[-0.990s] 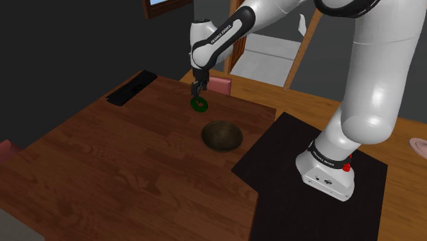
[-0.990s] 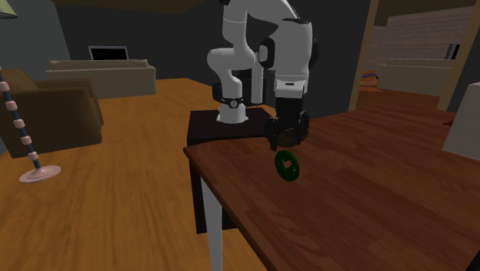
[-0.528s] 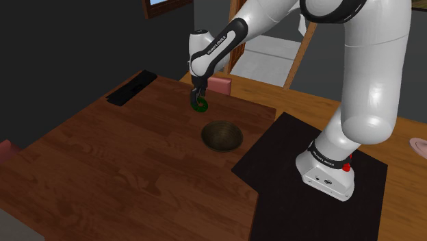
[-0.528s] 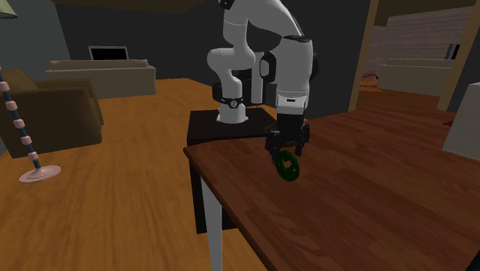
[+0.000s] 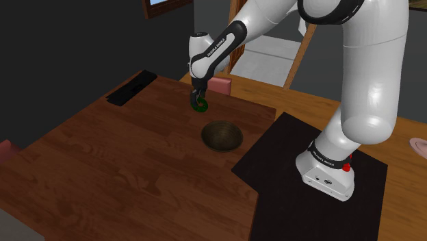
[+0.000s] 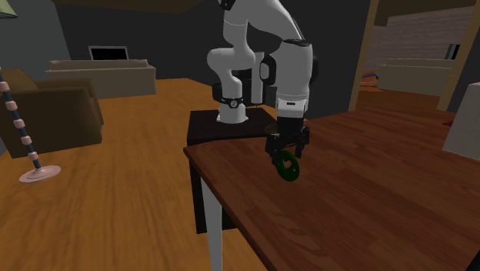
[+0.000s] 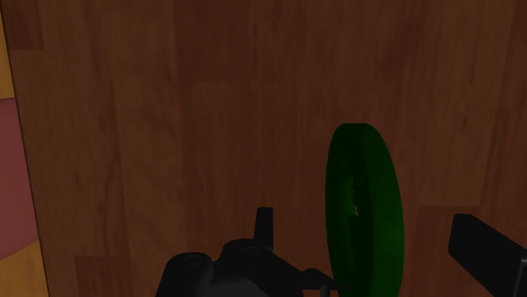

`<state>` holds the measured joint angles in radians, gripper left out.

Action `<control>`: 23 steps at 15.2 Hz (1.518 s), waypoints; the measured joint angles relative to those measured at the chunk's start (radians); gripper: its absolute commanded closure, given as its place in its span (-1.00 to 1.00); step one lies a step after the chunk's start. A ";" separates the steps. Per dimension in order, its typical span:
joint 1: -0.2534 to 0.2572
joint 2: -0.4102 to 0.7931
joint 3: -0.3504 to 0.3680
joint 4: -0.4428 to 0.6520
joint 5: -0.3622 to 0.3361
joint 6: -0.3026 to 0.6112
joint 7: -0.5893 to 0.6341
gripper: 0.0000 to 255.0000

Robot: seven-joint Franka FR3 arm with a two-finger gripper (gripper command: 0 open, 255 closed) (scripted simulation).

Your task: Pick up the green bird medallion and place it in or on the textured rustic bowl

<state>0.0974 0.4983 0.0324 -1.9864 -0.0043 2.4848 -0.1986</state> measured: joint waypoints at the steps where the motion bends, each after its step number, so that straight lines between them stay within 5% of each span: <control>1: 0.000 0.000 0.000 0.000 0.000 0.000 0.000 1.00; 11: 0.000 -0.005 0.000 -0.001 0.000 -0.005 0.000 1.00; 23: -0.003 -0.114 0.002 0.010 0.004 -0.124 -0.002 1.00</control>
<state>0.0945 0.3846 0.0347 -1.9762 -0.0003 2.3613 -0.2010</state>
